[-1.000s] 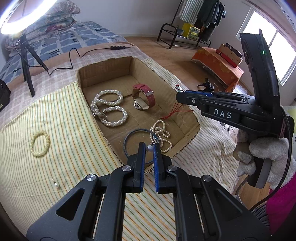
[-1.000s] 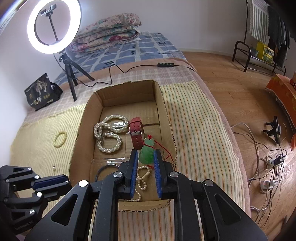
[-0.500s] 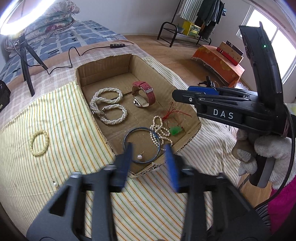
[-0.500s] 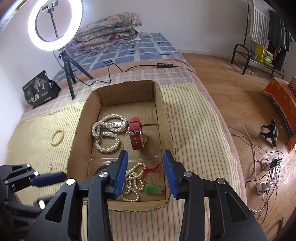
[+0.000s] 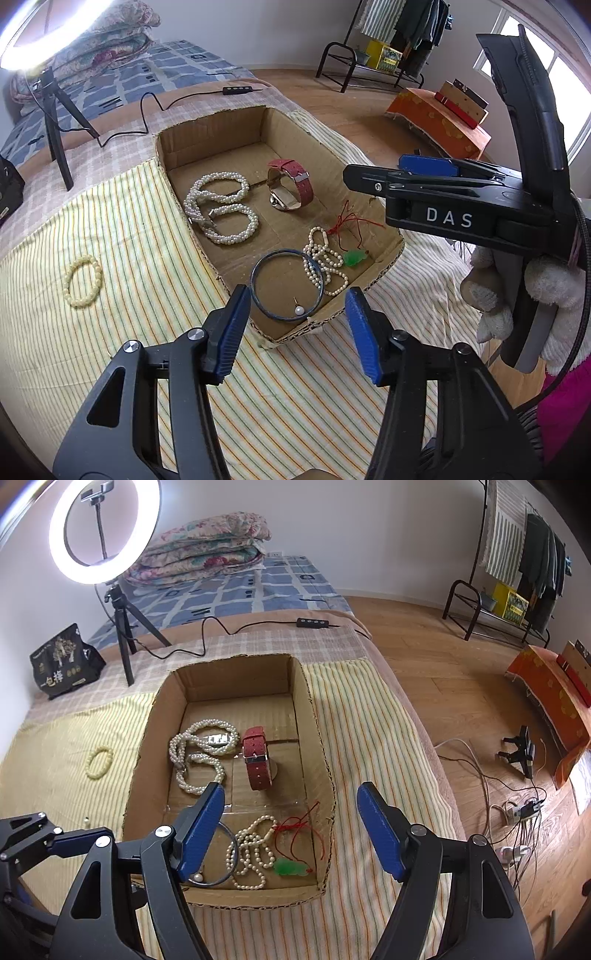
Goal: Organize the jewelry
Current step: 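Withdraw both open tools from the box toward the beaded bracelet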
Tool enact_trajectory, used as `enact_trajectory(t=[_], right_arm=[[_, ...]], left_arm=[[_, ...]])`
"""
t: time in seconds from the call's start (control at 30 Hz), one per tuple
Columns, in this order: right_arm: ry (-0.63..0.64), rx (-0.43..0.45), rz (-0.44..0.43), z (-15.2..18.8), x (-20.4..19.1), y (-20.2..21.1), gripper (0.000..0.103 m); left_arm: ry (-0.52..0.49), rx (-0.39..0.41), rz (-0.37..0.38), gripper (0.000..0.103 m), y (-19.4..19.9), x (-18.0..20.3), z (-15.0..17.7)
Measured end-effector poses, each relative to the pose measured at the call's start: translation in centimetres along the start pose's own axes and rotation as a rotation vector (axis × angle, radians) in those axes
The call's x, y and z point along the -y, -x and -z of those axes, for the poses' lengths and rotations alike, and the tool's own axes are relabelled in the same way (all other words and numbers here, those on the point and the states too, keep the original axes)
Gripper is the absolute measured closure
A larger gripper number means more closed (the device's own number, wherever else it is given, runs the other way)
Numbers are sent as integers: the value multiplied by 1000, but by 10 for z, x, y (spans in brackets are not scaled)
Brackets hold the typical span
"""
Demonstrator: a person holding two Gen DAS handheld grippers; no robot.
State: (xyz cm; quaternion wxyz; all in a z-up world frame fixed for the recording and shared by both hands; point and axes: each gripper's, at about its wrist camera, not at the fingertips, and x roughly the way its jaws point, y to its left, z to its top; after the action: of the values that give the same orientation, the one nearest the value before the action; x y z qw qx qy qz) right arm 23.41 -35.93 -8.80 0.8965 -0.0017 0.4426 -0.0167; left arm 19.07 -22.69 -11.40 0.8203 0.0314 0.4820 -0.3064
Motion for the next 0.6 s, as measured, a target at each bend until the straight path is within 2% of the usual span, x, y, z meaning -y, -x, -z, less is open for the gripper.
enact_trajectory(t=[0.2,0.6], right_arm=[[-11,15,8,-1,-1,5,29],[-18,62,-50,-9,-17,17,29]], left_arm=[[4,11,-15,48,10,-10,3],[66,32,-68,48,32,-53,9]])
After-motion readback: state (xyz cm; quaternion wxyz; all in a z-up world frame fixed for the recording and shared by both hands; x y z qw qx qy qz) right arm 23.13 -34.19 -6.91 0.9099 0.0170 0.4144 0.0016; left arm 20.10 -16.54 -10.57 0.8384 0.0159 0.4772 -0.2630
